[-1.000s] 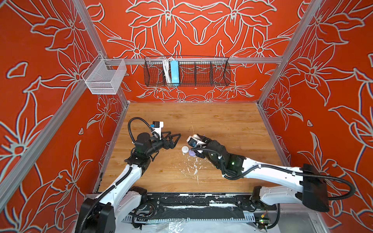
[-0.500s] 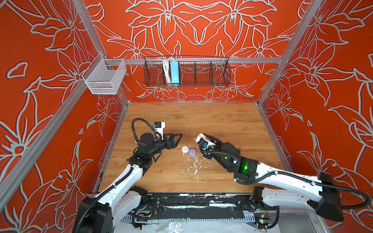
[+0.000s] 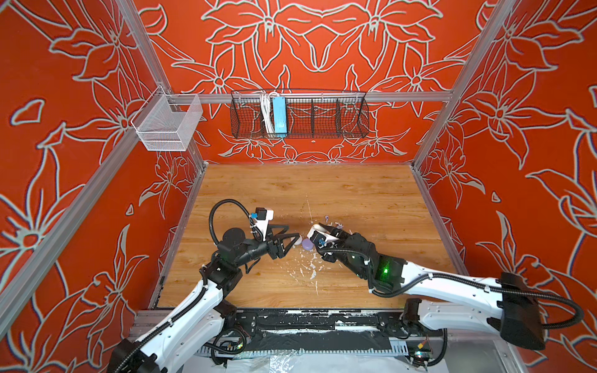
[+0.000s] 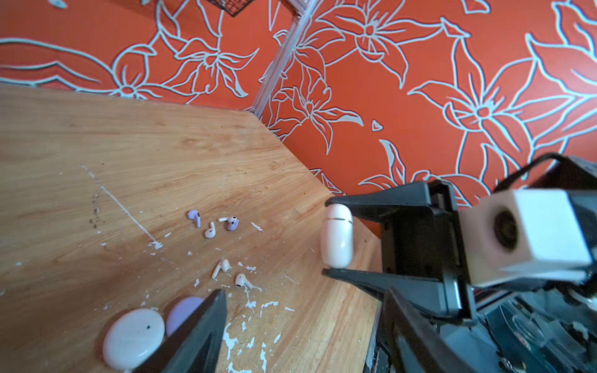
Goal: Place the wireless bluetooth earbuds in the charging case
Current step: 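Close the left gripper on the charging case held by the right gripper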
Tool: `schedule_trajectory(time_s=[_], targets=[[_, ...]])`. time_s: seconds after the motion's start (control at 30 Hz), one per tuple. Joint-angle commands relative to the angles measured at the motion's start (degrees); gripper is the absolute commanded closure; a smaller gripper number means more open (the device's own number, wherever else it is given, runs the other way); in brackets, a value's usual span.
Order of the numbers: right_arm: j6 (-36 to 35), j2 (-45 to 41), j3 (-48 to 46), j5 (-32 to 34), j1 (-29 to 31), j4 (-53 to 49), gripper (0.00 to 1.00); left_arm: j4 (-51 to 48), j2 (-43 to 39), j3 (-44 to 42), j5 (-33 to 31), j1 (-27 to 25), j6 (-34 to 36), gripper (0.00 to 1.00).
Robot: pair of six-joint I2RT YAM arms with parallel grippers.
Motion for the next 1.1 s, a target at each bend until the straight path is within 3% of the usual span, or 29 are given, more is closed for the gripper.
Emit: schedule_trajectory(time_s=[0.0, 0.23, 0.63, 1.07], targets=[[-0.39, -0.54, 1.81, -0.08, 0.55, 1.62, 0.97, 1.09, 1.07, 1.09, 2.05, -0.84, 3.04, 0.25], [-0.15, -0.78, 1.71, -0.72, 1.35, 1.01, 0.97, -0.44, 5.94, 4.01, 4.89, -2.99, 4.73, 0.33], [-2.98, -1.36, -0.04, 1.76, 2.47, 3.81, 0.97, -2.05, 6.11, 5.36, 4.52, -4.97, 5.62, 0.44], [-3.12, -0.47, 0.71, -1.03, 4.05, 2.02, 0.97, -2.55, 7.45, 6.08, 3.85, -5.76, 5.60, 0.46]])
